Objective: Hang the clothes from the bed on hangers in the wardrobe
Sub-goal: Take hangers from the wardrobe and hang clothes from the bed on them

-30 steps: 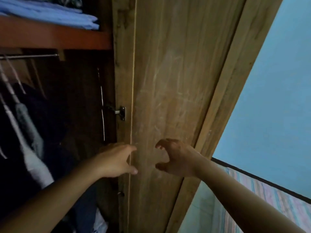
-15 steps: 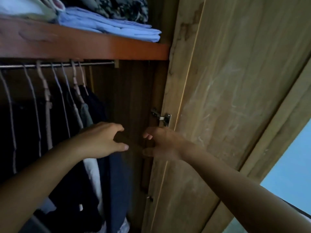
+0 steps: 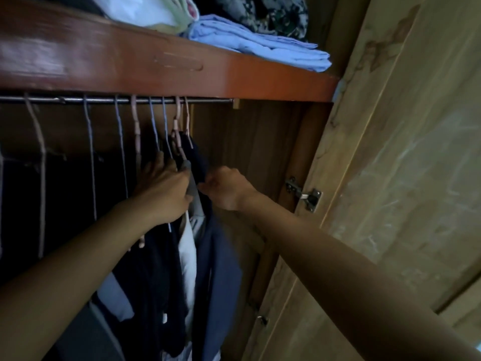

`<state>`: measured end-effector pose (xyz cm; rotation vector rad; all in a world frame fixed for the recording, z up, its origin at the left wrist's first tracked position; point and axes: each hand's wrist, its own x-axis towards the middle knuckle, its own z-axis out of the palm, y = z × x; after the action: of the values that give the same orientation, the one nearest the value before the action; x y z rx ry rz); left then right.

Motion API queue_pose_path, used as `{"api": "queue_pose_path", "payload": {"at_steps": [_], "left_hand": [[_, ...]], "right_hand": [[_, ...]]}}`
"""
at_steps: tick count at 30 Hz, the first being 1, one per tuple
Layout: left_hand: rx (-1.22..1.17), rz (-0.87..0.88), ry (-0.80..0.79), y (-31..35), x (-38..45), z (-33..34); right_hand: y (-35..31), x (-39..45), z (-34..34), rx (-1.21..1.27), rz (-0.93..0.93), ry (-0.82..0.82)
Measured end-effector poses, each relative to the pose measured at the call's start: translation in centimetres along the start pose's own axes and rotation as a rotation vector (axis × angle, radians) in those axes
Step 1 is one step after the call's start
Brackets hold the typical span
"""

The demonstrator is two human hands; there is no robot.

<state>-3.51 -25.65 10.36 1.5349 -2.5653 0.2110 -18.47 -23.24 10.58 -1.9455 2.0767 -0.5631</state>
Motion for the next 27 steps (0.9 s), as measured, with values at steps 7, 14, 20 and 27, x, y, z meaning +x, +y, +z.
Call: {"api": "queue_pose_path", "payload": {"at_steps": [7,14,20,27], "left_hand": [[-0.010,-0.013,0.005,-1.0,1.1,0.8],[-0.072,0.000,0.012,-0.8,1.4,0.9],[-0.103,0.019,-0.009,-0.1,1.4,0.5],[-0.192,0.021,0.068,0.4,1.2,0.3]], "right_hand": [[-1.4,3.3,1.8,0.004,0.096,0.055],[-1.3,4.5,2.6,-0.008,0.147,0.204],[-0.6,4.0,2.0,-0.002,0.135,0.302],[1.6,3.0,-0.3,-0.028,0.091,0.408]]}}
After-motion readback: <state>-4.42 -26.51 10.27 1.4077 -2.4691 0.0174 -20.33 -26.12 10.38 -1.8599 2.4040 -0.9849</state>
